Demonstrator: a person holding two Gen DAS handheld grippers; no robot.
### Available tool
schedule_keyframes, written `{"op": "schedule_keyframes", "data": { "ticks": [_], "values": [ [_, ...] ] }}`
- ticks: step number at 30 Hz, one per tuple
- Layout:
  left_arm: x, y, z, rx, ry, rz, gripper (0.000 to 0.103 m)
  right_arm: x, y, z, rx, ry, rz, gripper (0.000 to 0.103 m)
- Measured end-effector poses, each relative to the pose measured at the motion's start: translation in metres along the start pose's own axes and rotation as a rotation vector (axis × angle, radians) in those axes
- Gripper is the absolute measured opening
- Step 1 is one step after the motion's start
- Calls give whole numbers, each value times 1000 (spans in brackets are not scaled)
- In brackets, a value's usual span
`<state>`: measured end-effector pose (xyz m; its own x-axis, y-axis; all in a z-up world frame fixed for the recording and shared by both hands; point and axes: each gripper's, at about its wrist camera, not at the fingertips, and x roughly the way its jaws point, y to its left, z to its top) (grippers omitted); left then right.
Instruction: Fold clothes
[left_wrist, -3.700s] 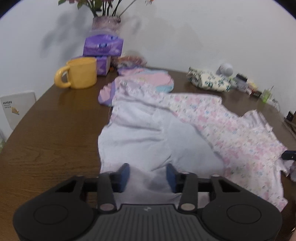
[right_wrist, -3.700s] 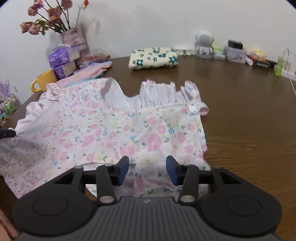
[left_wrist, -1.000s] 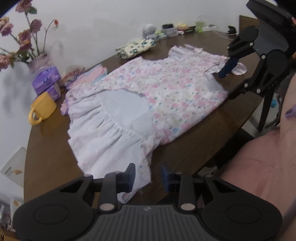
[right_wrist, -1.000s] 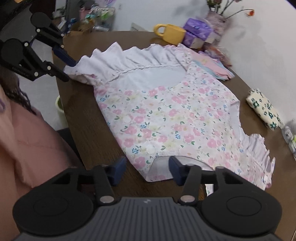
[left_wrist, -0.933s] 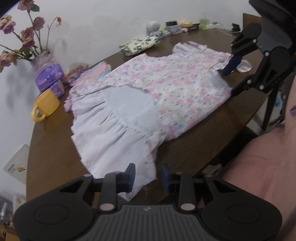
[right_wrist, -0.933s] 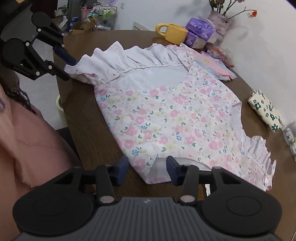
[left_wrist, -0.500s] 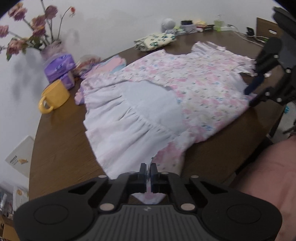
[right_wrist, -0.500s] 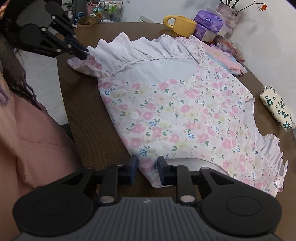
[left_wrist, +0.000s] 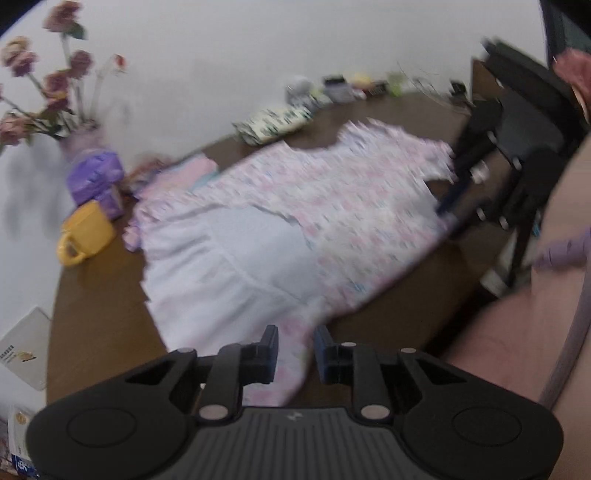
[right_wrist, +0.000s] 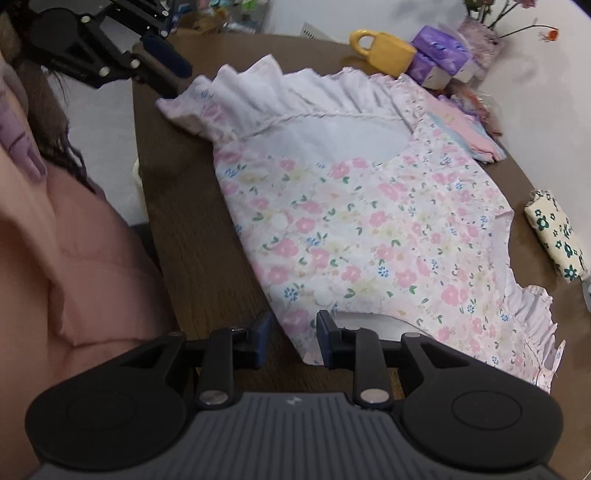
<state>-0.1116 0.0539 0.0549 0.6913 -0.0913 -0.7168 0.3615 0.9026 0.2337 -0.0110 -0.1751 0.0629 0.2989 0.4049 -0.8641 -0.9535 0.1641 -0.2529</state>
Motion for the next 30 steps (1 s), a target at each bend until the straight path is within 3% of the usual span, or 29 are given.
{"op": "schedule_keyframes", "data": {
  "ticks": [6,15,16,18,19,25,30],
  "values": [
    [21,1,-1,33,77,3,22,5,-1,1,-7,5,-1,26],
    [32,-8,-1,117,129,12,23,5,-1,0,-10,13,-4,25],
    [32,-9,-1,121,130,11,23,5,-1,0,-13,13,-6,22],
    [33,-9,0,129,131,8,5,6,0,0,-20,17,-8,14],
    [34,-8,0,131,130,10,3,6,0,0,-22,19,-8,11],
    [30,-5,5,131,102,56,0,8,-7,0,40,27,-26,2],
    [25,-3,13,123,85,93,0,0,-10,4,46,-5,-48,2]
  ]
}}
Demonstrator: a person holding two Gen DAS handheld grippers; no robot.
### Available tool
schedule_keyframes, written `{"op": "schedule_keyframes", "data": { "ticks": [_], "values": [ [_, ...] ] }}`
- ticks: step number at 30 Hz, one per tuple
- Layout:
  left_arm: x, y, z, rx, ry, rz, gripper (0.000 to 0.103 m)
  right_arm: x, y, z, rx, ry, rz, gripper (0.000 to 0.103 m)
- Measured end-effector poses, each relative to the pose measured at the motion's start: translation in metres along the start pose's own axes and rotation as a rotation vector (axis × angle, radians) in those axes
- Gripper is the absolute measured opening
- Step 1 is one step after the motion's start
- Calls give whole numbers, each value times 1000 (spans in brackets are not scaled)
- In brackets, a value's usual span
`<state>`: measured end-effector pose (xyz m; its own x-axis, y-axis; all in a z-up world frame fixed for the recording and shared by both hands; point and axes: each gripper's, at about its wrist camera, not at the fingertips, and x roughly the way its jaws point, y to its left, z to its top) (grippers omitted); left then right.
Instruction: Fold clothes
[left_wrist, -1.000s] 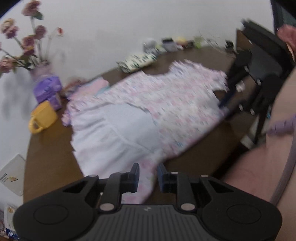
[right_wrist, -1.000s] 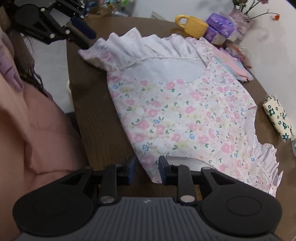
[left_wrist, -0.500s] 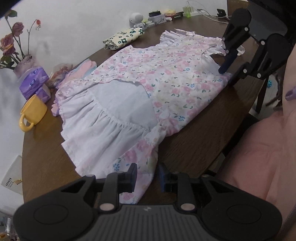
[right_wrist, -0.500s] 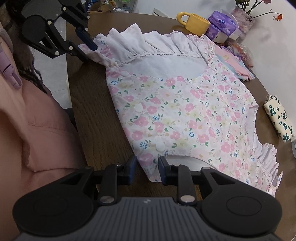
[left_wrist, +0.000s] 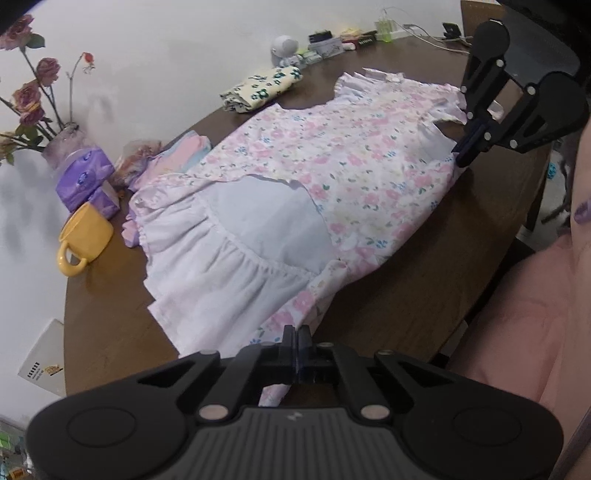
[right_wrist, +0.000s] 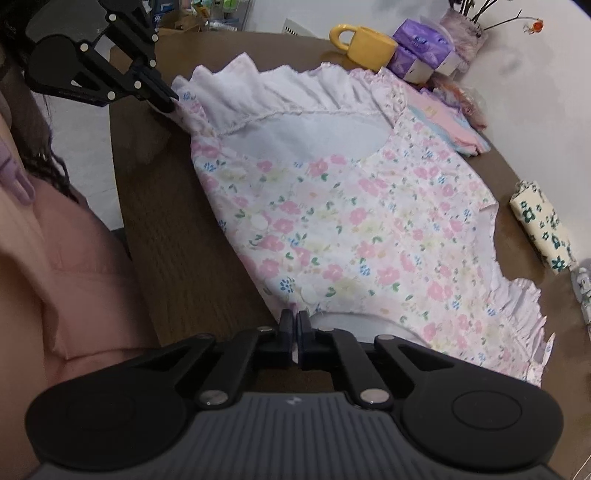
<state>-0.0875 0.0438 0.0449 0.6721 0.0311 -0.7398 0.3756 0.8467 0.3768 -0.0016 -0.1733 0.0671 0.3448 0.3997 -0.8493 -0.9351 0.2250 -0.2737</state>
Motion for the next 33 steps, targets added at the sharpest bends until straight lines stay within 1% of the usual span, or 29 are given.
{"op": "schedule_keyframes", "data": {
  "ticks": [3,7,10,13,18,21,27,33],
  "values": [
    [-7,4,9,21,-31,37,0,-8,-5,5,-10,-28,-29,1],
    [-10,16,33,81,-63,95,0,-18,-19,16,-43,-56,-92,1],
    [2,27,52,125,-68,128,0,-21,-35,30,-80,-69,-153,1],
    [21,37,69,160,-55,132,0,-16,-51,42,-95,-68,-176,1],
    [58,52,91,206,-20,127,0,8,-81,56,-86,-31,-175,1],
    [80,59,98,203,-5,117,0,27,-96,60,-68,-7,-157,1],
    [112,72,100,161,28,89,0,60,-115,60,-35,23,-107,1],
    [128,76,96,129,48,61,0,78,-122,57,-18,38,-70,2]
  ]
}}
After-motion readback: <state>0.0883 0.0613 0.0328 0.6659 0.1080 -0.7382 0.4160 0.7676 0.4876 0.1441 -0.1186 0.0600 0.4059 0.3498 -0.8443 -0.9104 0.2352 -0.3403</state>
